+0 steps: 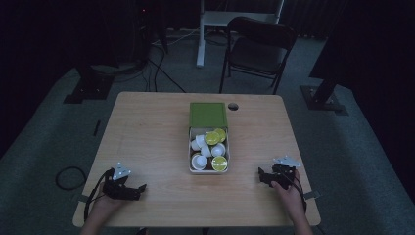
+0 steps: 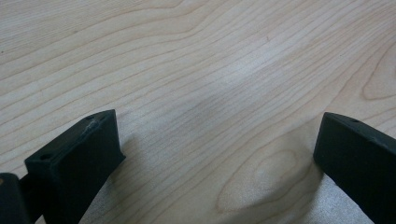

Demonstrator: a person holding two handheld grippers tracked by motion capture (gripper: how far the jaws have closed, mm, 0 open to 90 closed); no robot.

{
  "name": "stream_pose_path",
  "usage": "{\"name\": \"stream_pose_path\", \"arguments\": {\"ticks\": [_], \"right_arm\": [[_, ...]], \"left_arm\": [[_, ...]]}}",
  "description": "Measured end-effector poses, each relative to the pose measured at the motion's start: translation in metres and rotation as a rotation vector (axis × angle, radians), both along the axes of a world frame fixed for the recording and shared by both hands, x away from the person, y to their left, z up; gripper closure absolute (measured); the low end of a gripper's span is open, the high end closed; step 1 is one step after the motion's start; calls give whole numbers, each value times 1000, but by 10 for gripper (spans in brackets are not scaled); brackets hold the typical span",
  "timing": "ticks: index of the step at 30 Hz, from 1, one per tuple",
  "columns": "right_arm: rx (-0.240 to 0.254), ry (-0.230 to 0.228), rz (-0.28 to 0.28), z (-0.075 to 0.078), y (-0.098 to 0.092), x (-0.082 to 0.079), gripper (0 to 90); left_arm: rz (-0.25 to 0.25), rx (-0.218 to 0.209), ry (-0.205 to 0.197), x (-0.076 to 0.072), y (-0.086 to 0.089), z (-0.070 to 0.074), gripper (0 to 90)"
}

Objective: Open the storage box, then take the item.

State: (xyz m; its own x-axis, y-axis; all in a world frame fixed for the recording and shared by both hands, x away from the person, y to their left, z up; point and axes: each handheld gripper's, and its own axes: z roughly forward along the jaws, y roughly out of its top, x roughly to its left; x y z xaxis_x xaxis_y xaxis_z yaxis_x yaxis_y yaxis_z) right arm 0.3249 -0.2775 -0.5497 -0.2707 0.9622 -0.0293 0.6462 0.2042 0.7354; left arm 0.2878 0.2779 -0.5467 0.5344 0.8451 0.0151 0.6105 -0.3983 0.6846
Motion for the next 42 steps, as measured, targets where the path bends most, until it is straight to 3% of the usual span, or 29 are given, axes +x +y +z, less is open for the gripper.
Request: {"name": "stream_pose_path", "arguments": {"ticks": [4, 7, 25, 38, 42], "right_arm": [[3, 10, 8, 0, 1, 1, 119], [33, 30, 4, -1, -2, 2, 118], [32, 30, 17, -1, -3, 5, 111], [31, 30, 17, -1, -2, 4, 111], [31, 30, 17, -1, -2, 4, 111]], "left_arm": [[0, 0, 0, 0, 0, 0, 8], [0, 0, 0, 0, 0, 0, 8], [-10, 4, 3, 2, 0, 0, 8], [-20, 34, 41, 8, -15, 5, 9], [-38, 25, 57, 11, -22, 7, 9]]}}
